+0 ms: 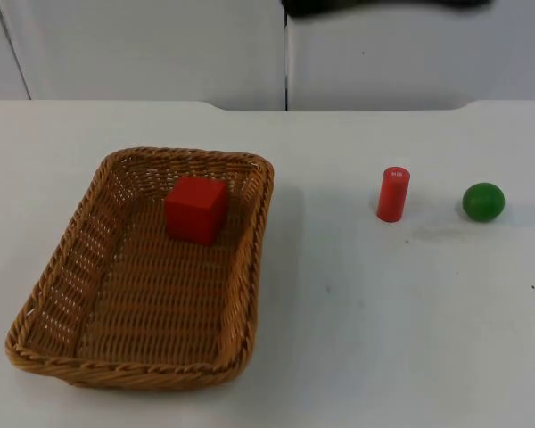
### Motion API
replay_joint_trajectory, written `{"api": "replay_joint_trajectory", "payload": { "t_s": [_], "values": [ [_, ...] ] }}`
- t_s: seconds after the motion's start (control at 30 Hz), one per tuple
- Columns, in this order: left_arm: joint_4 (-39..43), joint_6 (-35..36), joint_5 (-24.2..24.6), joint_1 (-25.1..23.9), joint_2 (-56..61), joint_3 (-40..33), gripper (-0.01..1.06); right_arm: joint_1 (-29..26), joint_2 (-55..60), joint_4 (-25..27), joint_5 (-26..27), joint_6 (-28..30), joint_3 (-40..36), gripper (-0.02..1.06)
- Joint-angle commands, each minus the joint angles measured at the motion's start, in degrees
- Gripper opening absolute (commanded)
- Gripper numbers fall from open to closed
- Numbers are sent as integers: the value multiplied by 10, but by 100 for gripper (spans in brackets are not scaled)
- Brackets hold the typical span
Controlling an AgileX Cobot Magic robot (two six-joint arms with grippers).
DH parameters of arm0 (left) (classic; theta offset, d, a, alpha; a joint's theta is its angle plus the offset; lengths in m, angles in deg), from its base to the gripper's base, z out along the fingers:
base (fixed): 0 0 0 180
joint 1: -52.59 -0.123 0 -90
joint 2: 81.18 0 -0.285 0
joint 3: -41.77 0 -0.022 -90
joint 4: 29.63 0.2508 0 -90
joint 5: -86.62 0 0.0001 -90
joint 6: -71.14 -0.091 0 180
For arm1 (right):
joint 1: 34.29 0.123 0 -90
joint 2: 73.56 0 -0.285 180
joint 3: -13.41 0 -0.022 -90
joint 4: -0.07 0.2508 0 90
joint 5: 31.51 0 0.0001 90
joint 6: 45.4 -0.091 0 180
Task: Pick up the basket with the left hand and place the object to the left of the red cylinder into the basket with the right hand.
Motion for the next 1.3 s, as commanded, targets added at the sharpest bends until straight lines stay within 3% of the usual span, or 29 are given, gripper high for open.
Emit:
{"api": "replay_joint_trajectory", "payload": {
  "t_s": [0.0,0.1,0.43,0.67,0.93,1.27],
  "values": [
    [3,-3,12,0,41,-3,92,0,-14,0,27,-9,-33,105],
    [1,-3,24,0,80,-3,92,0,-44,-1,59,-11,-91,105],
    [-3,-4,62,0,159,-8,92,0,-132,-1,67,-28,-174,105],
    [-3,-6,57,0,218,-87,92,0,-207,-1,67,-39,-241,105],
    [-2,-6,57,0,256,-121,92,0,-290,-1,63,-43,-285,105],
    [47,34,68,0,326,-121,92,0,-403,-4,-41,-47,-288,105]
  ]
}}
